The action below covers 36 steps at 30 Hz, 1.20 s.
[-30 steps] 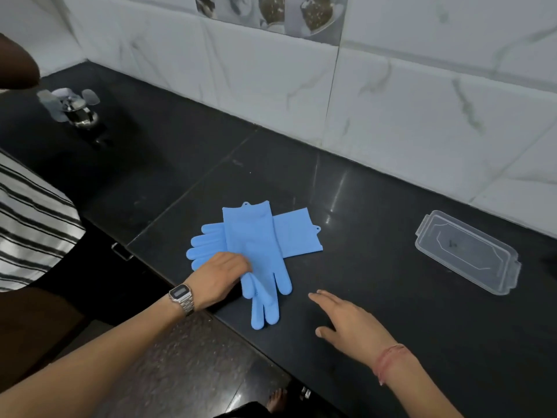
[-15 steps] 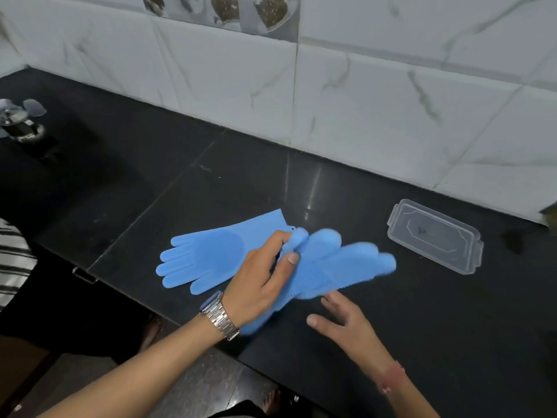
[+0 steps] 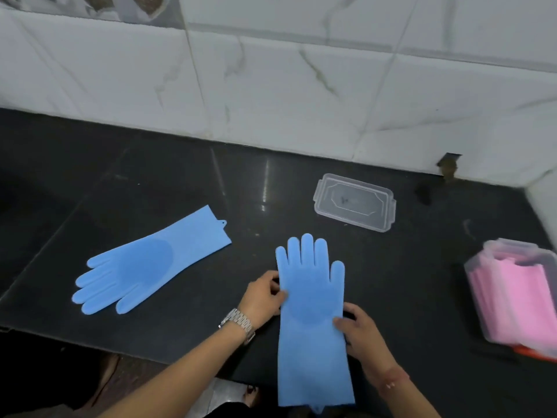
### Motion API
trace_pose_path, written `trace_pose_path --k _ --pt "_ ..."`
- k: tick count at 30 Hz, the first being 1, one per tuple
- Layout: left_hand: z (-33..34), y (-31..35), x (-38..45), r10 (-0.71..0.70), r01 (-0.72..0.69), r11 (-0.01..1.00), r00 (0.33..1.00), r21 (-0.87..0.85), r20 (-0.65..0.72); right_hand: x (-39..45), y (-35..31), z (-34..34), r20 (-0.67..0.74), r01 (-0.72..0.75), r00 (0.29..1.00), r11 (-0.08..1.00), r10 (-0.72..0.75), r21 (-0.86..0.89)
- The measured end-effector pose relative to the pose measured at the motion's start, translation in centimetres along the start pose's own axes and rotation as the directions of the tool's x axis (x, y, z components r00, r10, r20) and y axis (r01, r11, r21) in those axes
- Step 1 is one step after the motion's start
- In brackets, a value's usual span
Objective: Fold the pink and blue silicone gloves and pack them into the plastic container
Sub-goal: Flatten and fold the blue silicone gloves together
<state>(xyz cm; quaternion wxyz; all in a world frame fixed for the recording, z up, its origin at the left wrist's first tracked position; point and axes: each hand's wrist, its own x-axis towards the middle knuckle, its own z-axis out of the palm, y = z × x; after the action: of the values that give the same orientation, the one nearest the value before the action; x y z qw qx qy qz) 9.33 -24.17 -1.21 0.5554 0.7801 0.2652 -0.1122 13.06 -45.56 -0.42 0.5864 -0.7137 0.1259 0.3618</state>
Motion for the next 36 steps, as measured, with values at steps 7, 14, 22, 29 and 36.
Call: trace_pose_path --k 7,14,22,29,36 --pt "2.2 -0.8 -0.3 0.092 -0.072 0.973 0.992 0.22 -0.083 -0.4 2.5 -2.0 -0.054 0.078 0.995 0.994 -0.082 -0.081" --pt "3.0 3.1 4.4 0.151 -0.106 0.966 0.972 0.236 -0.18 2.5 -1.7 -2.9 -0.155 0.254 0.945 0.946 -0.287 -0.201" --pt "3.6 4.2 5.6 0.309 -0.215 0.895 0.931 0.391 -0.195 4.4 -3.1 -2.7 -0.111 0.3 0.885 0.736 -0.452 -0.607" --pt "4.5 1.3 2.5 0.343 -0.244 0.815 0.934 0.526 -0.098 3.6 -0.8 -0.4 0.017 0.268 0.867 0.438 -0.498 -0.858" --pt "4.1 2.1 3.8 0.358 -0.251 0.816 0.927 0.521 -0.114 4.9 -2.1 -0.8 0.005 0.276 0.865 0.466 -0.502 -0.841"
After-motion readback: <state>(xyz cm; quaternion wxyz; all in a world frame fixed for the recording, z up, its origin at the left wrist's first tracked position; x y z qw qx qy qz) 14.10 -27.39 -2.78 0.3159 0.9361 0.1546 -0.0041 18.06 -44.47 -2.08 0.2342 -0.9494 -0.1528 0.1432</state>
